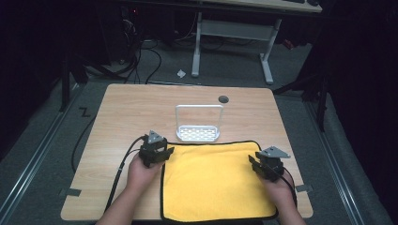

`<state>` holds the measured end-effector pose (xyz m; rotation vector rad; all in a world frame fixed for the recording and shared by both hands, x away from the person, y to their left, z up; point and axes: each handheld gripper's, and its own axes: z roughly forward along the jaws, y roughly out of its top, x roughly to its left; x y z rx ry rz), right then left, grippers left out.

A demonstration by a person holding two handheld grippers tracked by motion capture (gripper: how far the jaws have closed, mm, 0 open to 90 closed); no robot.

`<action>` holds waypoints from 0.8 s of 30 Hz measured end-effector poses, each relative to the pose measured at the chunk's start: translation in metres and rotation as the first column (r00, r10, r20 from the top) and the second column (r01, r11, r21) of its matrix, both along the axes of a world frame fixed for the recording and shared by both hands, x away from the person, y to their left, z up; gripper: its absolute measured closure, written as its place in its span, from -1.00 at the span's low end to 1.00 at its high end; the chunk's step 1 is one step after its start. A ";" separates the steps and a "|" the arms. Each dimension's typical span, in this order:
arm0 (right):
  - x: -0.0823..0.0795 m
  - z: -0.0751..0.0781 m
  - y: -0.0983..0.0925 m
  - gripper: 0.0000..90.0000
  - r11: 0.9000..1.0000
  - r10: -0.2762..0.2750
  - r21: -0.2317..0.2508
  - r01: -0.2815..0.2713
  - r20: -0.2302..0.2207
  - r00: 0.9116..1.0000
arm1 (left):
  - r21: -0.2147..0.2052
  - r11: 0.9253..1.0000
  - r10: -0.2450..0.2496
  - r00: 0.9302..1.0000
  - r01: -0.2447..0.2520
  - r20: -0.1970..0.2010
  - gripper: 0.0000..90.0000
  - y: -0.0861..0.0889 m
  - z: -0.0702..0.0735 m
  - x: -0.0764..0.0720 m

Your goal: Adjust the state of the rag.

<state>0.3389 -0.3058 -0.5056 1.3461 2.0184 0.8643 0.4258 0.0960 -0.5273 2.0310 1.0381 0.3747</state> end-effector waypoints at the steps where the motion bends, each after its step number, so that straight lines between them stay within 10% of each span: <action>1: -0.001 0.001 0.002 0.45 1.000 0.005 -0.001 -0.005 0.005 1.000 | 0.011 1.000 0.008 1.000 -0.008 -0.003 0.13 -0.002 -0.002 0.003; 11: -0.018 0.012 0.041 0.12 0.995 0.098 0.005 -0.098 0.038 0.994 | 0.063 0.998 0.024 1.000 -0.025 0.017 0.04 -0.009 -0.007 0.003; 15: -0.021 0.014 0.060 0.07 0.989 0.148 0.010 -0.148 0.044 0.988 | 0.058 0.998 -0.017 0.999 0.015 0.027 0.39 -0.011 -0.007 -0.001; 24: -0.031 0.009 0.118 0.03 0.959 0.283 -0.006 -0.283 0.032 0.959 | -0.110 0.993 -0.051 0.995 0.041 -0.083 0.79 0.004 -0.010 0.007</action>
